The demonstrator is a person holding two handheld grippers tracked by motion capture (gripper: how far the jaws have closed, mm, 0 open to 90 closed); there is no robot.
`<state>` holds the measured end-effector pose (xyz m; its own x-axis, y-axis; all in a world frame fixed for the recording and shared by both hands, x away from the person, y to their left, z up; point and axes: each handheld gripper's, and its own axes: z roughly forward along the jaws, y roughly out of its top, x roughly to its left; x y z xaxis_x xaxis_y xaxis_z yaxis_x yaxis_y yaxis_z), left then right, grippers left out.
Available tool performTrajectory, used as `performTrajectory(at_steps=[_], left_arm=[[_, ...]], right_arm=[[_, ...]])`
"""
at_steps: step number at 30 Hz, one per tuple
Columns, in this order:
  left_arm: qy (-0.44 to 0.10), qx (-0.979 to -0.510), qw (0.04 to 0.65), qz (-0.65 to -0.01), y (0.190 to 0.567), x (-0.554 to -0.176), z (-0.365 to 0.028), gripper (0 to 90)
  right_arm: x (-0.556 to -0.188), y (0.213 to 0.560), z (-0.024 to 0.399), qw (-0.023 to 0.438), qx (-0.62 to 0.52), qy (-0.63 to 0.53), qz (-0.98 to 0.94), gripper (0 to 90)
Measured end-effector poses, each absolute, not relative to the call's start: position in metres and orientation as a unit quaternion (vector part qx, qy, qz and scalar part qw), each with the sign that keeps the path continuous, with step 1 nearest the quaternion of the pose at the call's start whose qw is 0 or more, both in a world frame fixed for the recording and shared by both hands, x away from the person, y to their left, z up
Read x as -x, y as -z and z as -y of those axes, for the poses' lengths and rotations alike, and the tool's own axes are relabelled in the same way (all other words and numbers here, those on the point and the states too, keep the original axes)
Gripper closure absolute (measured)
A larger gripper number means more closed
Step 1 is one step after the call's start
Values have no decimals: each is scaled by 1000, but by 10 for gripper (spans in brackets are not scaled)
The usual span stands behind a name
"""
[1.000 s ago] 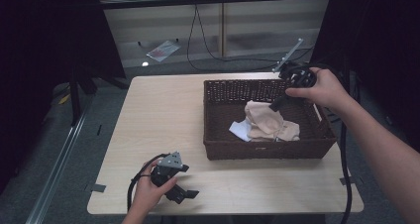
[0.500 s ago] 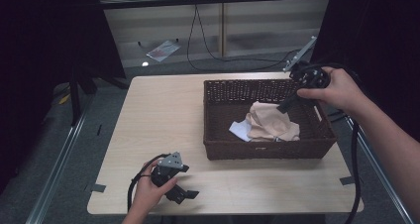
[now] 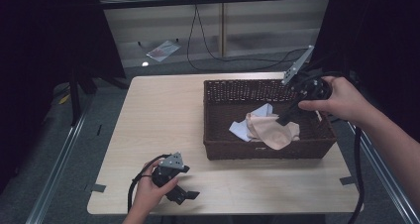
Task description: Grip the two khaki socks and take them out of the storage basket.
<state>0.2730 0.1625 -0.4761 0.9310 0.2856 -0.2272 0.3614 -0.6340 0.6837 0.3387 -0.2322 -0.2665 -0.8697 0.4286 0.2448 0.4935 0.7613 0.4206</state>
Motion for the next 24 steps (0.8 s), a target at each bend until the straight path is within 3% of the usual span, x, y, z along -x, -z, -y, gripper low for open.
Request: performTrajectory(at_steps=[24], left_arm=[[50, -904, 385, -178, 477, -273, -162, 32]], right_arm=[[-325, 303, 206, 96, 206, 227, 947, 869]])
